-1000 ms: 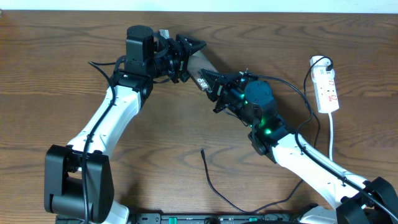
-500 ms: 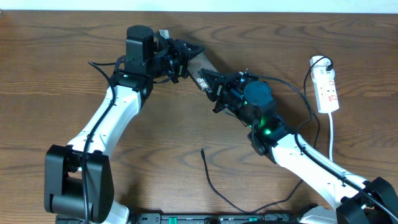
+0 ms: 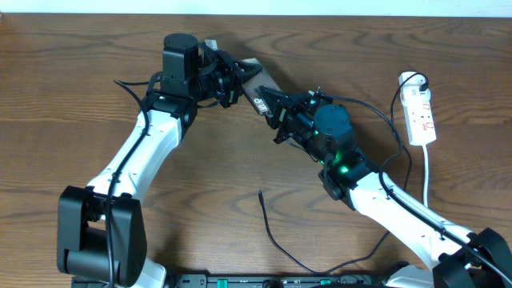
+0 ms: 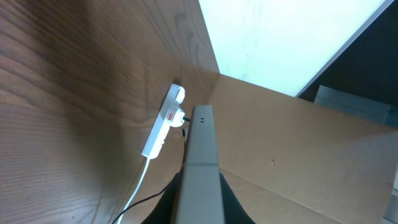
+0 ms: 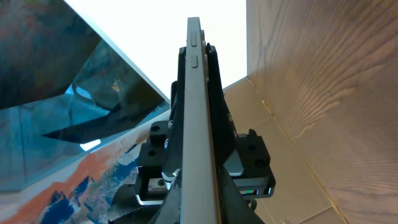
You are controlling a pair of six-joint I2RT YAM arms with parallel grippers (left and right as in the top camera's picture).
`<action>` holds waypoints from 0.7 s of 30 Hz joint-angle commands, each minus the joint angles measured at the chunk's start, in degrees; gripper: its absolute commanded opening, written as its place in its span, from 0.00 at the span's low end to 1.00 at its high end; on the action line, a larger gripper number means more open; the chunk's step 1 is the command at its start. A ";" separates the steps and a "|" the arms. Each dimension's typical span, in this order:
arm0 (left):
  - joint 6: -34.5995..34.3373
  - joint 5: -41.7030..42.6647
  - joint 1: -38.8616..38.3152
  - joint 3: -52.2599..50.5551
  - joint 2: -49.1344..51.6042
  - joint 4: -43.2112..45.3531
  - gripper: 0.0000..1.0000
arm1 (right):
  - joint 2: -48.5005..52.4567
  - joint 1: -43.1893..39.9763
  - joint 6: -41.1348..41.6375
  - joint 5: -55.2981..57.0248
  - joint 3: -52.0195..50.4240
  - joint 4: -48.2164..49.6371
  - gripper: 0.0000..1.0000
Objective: Plug charger to phone and switch on socket
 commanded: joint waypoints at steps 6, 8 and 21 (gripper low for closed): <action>0.55 0.26 0.13 0.04 -0.96 0.83 0.07 | -0.48 0.96 -2.38 -0.79 1.03 -0.37 0.82; 0.57 0.17 0.24 0.04 -0.96 0.83 0.08 | -0.48 0.96 -3.63 -0.61 1.03 -0.31 0.99; 12.41 6.25 10.12 0.04 -0.96 0.83 0.07 | -0.48 -2.91 -16.48 -5.86 1.03 -0.07 0.99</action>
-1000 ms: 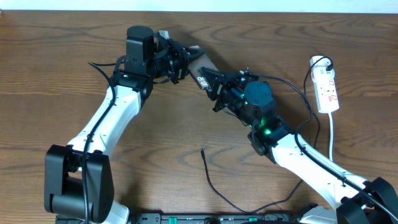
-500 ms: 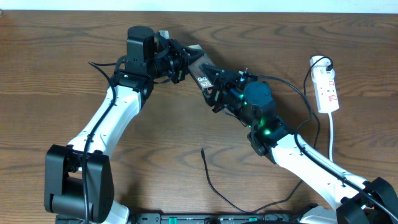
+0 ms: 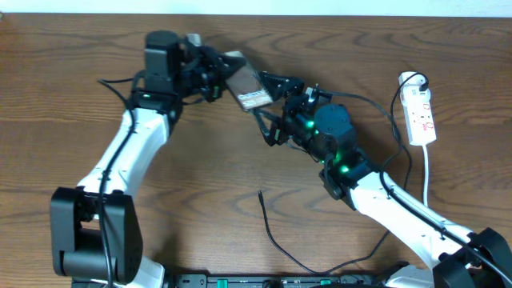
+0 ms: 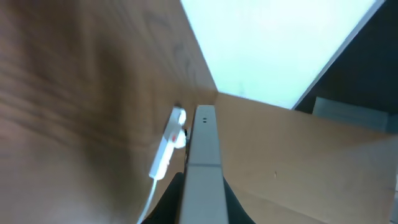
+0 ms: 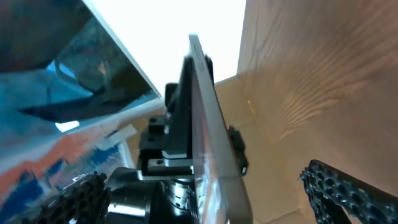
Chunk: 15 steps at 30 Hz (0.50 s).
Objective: Plug charger to phone and switch on socket
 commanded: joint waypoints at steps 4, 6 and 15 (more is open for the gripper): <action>11.85 11.06 9.66 0.04 -0.96 0.55 0.07 | -0.48 -4.55 -15.23 -5.81 1.03 0.24 0.99; 14.60 13.99 12.48 0.04 -0.96 0.57 0.07 | -0.48 -5.77 -20.24 -7.26 1.03 0.31 0.99; 23.96 24.83 22.64 0.04 -0.96 0.52 0.07 | -0.48 -9.18 -37.73 -13.29 6.23 -13.03 0.99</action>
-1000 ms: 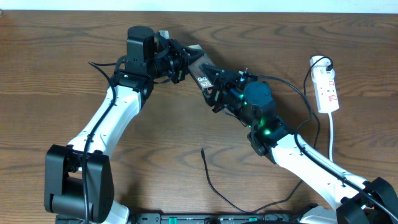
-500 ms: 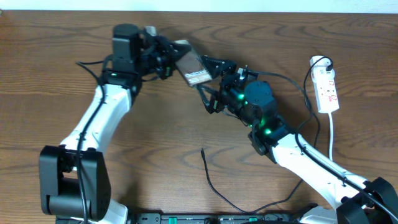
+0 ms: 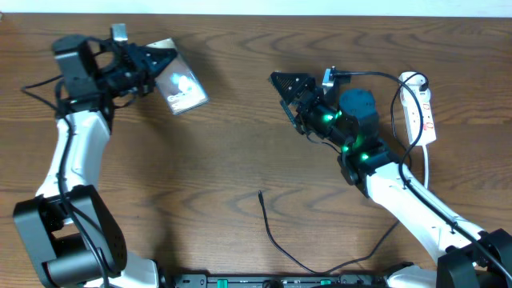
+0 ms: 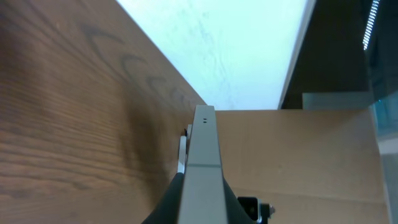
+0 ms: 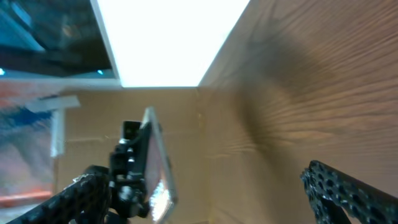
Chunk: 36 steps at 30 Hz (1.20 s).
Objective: Plug charger to phone and switch on socket
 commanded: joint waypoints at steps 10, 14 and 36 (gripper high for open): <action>10.80 8.79 4.31 0.02 -0.94 -2.01 0.07 | 1.97 2.03 -30.16 -2.14 20.81 -38.56 0.99; 12.76 8.81 4.31 0.02 -0.94 -3.69 0.07 | 5.31 5.18 -34.03 0.39 22.75 -46.64 0.99; 12.76 7.04 4.31 0.02 -0.94 -3.87 0.08 | 14.91 19.78 -35.21 15.76 22.75 -70.55 0.93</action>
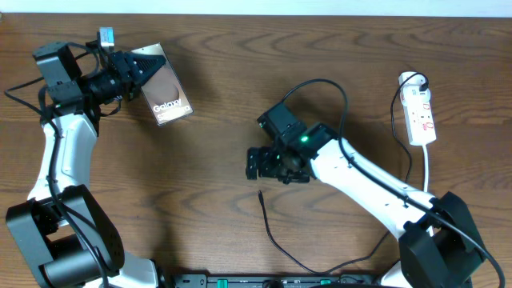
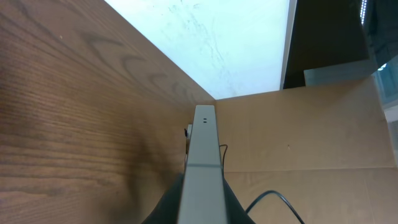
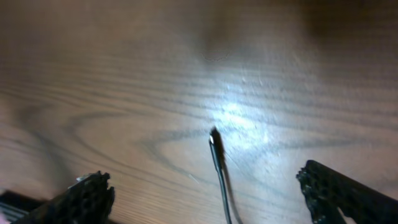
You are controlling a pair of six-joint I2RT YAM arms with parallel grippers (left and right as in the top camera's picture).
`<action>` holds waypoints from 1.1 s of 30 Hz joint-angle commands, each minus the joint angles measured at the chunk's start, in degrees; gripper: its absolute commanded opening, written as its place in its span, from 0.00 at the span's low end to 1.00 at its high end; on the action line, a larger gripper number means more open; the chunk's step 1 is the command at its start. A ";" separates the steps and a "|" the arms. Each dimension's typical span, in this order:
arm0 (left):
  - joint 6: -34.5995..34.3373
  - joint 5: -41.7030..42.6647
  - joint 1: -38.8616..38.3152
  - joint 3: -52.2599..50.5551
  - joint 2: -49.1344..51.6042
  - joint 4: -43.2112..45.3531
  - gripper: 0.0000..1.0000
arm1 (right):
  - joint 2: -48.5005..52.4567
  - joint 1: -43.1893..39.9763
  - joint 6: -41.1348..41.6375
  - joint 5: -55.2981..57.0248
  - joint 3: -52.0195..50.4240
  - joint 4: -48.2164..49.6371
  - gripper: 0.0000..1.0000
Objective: Plug charger to phone and switch on socket
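Observation:
The phone [image 1: 164,94], a brown slab with its back label up, hangs above the table at the back left, and my left gripper [image 1: 138,74] is shut on its end. The left wrist view shows the phone [image 2: 203,155] edge-on between the jaws. The black charger cable's loose plug end [image 1: 261,194] lies near the table's middle. My right gripper [image 1: 276,170] hovers just above it, open and empty. In the right wrist view the plug tip [image 3: 214,138] lies on the wood between the spread fingertips [image 3: 87,198]. The white socket strip [image 1: 420,112] lies at the right.
The cable [image 1: 292,258] curves from its plug end toward the front edge and on to the right. The socket strip's white lead [image 1: 426,172] runs down the right side. A black charger adapter [image 1: 413,78] sits in the strip's far end.
My right gripper was raised near the socket strip, pointing left. It now points down over the cable's plug end, still open. The left gripper has tilted the phone slightly and still holds it.
Both grippers were on the phone above the back middle of the table. Then the right one was open and only the left held it. After that the left gripper had the phone at the far left, and the right gripper now hovers over the cable end.

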 commanded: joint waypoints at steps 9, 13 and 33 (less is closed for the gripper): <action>0.79 0.79 0.17 0.02 -0.94 0.28 0.07 | 7.15 9.22 5.31 7.98 0.37 0.04 0.88; 0.81 0.79 0.17 0.02 -0.94 0.28 0.07 | 9.88 9.79 5.27 7.74 0.37 -0.48 0.85; 0.79 0.74 0.17 0.02 -0.94 0.31 0.07 | 12.96 10.73 4.96 6.01 0.37 -1.16 0.57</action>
